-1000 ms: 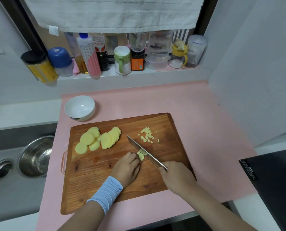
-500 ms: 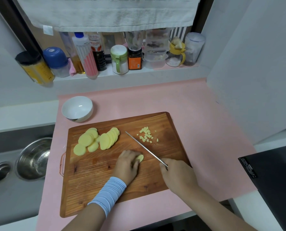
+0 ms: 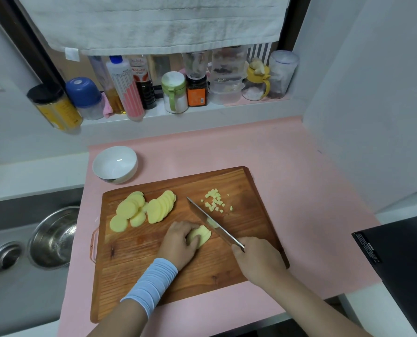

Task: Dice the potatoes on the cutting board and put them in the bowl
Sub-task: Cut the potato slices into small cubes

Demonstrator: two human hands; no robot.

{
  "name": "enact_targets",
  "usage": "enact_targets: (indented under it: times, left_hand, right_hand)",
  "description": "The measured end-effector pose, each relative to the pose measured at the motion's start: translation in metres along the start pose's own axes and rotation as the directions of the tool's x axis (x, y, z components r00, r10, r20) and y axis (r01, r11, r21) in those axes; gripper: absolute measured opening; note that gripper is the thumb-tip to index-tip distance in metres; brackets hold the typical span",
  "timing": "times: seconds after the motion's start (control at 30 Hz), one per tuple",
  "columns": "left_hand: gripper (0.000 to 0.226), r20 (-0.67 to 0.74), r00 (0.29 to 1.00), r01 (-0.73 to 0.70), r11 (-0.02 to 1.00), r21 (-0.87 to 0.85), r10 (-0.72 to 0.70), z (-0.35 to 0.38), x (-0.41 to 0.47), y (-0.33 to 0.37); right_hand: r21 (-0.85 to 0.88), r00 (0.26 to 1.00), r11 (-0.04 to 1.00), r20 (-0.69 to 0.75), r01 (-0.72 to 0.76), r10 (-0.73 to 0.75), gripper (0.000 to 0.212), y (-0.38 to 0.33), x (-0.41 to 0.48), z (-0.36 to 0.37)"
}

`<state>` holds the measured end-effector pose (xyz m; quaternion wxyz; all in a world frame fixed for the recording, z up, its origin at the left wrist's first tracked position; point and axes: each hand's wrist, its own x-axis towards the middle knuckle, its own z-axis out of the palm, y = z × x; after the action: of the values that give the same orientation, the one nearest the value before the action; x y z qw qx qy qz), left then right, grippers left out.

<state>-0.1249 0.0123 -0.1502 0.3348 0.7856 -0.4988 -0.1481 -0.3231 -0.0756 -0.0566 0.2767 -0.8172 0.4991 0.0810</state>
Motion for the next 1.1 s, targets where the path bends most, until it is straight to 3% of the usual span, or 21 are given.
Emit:
enact_targets:
  times: [0.27, 0.4, 0.57, 0.77, 1.1]
  left_hand:
    - [0.044, 0.06, 0.994, -0.096, 0.995, 0.028, 0.094, 0.006, -0.018, -0.015]
    - [0.032, 0.008, 0.99, -0.141, 0.988, 0.06, 0.141, 0.008, -0.021, -0.011]
    - [0.01, 0.073, 0.93, -0.367, 0.911, 0.186, 0.36, 0.006, -0.009, -0.003]
    - [0.023, 0.151, 0.937, -0.343, 0.909, 0.237, 0.314, 0.007, 0.001, -0.001]
    - [0.015, 0.047, 0.947, -0.321, 0.928, 0.19, 0.318, 0.013, -0.006, -0.003]
  right_hand:
    - [0.035, 0.999, 0.999, 0.043, 0.01, -0.011, 0.033, -0.001, 0.003, 0.002]
    - [0.029, 0.998, 0.999, 0.049, 0.024, -0.025, 0.032, -0.002, 0.003, 0.002]
    - [-0.046, 0.999, 0.998, 0.006, 0.048, -0.048, 0.032, -0.006, -0.001, 0.0]
    - [-0.08, 0.99, 0.99, -0.073, 0.115, -0.121, 0.033, -0.013, -0.018, 0.009]
    - [-0.092, 0.994, 0.992, -0.061, 0.087, -0.093, 0.034, -0.013, -0.023, 0.017]
